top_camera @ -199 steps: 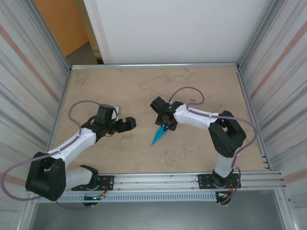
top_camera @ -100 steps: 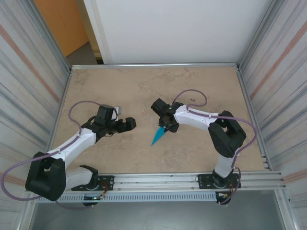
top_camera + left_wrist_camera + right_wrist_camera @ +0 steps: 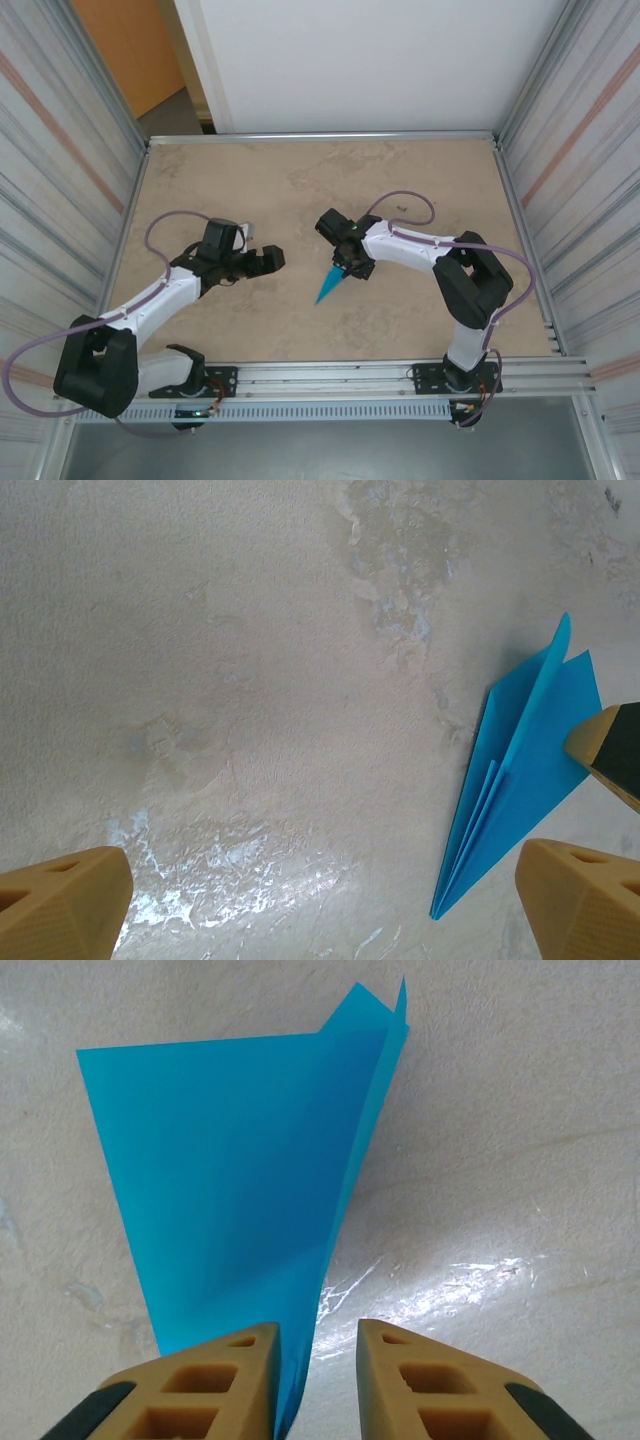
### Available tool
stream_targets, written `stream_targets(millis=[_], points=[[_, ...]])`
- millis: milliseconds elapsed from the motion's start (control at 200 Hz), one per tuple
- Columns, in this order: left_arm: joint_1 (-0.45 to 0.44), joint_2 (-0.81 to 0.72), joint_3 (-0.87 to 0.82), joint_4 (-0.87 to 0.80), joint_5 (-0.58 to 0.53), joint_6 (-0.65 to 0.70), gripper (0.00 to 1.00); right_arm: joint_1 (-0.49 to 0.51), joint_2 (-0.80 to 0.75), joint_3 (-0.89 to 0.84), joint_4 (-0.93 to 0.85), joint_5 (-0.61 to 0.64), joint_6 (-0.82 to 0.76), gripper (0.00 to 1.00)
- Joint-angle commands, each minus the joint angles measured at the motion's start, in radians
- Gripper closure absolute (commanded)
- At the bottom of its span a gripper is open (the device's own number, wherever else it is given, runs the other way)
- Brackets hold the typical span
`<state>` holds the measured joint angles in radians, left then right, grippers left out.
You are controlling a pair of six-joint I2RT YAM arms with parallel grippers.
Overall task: Fold a paper plane with a square sheet of paper (pick it up from the middle)
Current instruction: Turn over a paper plane at the center of the table.
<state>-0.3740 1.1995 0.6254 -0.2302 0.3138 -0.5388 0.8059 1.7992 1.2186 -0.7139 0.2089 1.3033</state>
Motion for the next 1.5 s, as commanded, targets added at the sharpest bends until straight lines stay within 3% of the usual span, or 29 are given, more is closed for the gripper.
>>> stream_targets(millis=[0,256,466,682,987,1178,1493], points=[[0.007,-0.005,-0.003,0.022,0.018,-0.014,0.01,0.009,-0.002,-0.014,-0.041,0.012,0.036,0.78],[0.009,-0.002,-0.002,0.054,0.027,-0.06,0.01,0.008,-0.05,-0.021,-0.04,0.055,0.005,0.93],[0.038,0.026,0.032,0.069,0.03,-0.103,0.02,0.0,-0.118,0.004,0.058,0.04,-0.18,0.99],[0.129,0.062,0.04,0.126,0.101,-0.163,0.04,-0.031,-0.129,0.042,0.338,-0.247,-0.444,0.99],[0.146,0.081,0.05,0.104,0.079,-0.176,0.07,-0.119,0.006,-0.011,0.695,-0.648,-0.473,0.99],[0.145,0.119,0.009,0.17,0.118,-0.188,0.17,-0.171,0.073,-0.102,0.822,-0.756,-0.454,0.99],[0.126,0.222,0.006,0.253,0.254,-0.193,0.4,-0.231,0.111,-0.226,0.903,-0.778,-0.453,0.98]])
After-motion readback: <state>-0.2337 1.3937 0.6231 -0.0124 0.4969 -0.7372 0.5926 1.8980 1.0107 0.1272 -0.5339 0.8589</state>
